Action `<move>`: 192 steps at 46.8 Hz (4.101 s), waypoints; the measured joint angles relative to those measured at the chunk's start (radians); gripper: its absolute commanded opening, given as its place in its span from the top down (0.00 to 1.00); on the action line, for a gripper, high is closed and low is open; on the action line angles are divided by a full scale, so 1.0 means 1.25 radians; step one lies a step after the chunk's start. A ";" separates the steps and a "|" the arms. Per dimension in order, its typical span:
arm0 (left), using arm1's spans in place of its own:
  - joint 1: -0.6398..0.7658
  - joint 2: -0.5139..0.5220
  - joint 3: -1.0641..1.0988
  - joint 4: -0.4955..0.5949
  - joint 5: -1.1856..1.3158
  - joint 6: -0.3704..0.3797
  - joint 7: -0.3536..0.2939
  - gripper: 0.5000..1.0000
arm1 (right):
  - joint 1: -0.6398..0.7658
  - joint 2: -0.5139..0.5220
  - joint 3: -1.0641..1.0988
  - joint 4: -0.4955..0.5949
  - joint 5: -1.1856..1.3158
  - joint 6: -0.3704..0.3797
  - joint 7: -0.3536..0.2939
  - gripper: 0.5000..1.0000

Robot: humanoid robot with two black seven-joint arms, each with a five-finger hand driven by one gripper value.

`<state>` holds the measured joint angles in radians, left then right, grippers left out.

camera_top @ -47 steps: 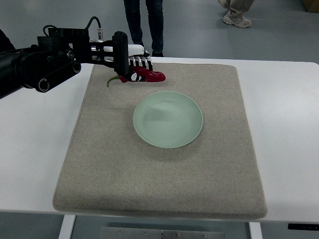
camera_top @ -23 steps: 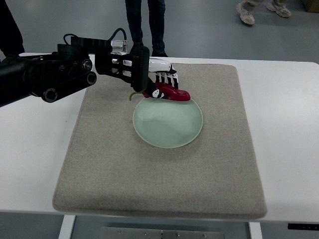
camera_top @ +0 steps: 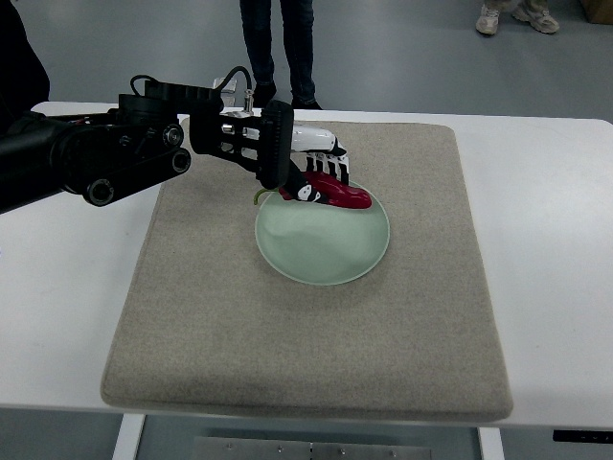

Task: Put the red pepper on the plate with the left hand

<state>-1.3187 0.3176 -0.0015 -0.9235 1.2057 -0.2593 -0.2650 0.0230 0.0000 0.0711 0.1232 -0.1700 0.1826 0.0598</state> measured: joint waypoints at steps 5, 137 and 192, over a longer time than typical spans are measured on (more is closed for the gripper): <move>0.001 0.000 0.008 0.000 0.000 0.000 0.000 0.75 | 0.000 0.000 0.000 0.000 0.000 0.000 0.000 0.14; 0.086 -0.111 -0.064 0.489 -0.811 0.230 0.097 0.09 | 0.000 0.000 0.000 0.000 0.000 0.000 0.000 0.14; 0.190 -0.155 -0.488 0.579 -0.968 -0.002 0.057 0.09 | 0.000 0.000 0.000 0.000 0.000 0.000 0.000 0.14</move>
<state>-1.0816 0.1238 -0.6120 -0.1991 -0.0040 -0.2617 -0.1933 0.0230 0.0000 0.0710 0.1231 -0.1696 0.1825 0.0598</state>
